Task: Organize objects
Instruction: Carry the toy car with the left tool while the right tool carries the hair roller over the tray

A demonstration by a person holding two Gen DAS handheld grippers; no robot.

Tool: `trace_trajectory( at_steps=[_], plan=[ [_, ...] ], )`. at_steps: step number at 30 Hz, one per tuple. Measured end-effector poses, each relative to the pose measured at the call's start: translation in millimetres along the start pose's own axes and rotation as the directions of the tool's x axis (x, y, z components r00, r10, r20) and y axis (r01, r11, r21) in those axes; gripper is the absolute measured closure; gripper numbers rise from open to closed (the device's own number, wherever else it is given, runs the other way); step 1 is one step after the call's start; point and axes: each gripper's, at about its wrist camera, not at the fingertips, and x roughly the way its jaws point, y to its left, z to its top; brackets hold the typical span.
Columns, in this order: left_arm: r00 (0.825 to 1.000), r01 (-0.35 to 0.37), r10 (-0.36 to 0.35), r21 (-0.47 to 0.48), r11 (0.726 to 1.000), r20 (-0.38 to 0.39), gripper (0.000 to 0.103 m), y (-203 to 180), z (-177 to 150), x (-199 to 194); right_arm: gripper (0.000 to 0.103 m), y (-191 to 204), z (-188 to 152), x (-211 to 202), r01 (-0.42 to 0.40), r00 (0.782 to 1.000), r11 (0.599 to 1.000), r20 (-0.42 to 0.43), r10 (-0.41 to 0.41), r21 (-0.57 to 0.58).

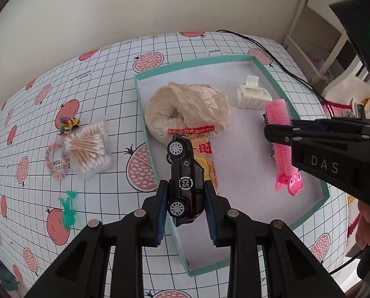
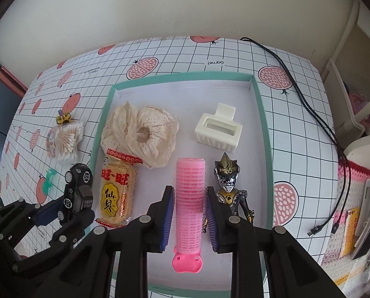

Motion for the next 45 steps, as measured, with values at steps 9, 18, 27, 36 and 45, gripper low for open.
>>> trace_trajectory(
  at_steps=[9,18,27,36,45],
  plan=[
    [0.997,-0.009,0.014,0.068,0.998,-0.074,0.074,-23,-12,20,0.076,2,-4,15,0.001,0.999,1.000,-0.045,-0.002,-0.019],
    [0.995,-0.023,0.032,0.091,0.996,-0.095,0.074,-30,-16,26,0.076,5,-7,28,0.004,0.997,1.000,-0.078,-0.007,-0.030],
    [0.992,-0.012,0.021,0.069,0.998,-0.127,0.074,-29,-18,35,0.076,5,-9,38,0.004,0.995,0.999,-0.102,-0.008,-0.033],
    [0.989,-0.008,0.015,0.050,0.999,-0.148,0.073,-28,-22,43,0.076,5,-11,45,0.001,0.993,1.000,-0.119,-0.004,-0.029],
    [0.987,0.012,-0.006,0.038,0.999,-0.163,0.073,-28,-21,42,0.076,7,-12,44,-0.001,0.993,1.000,-0.118,-0.001,-0.023]
  ],
)
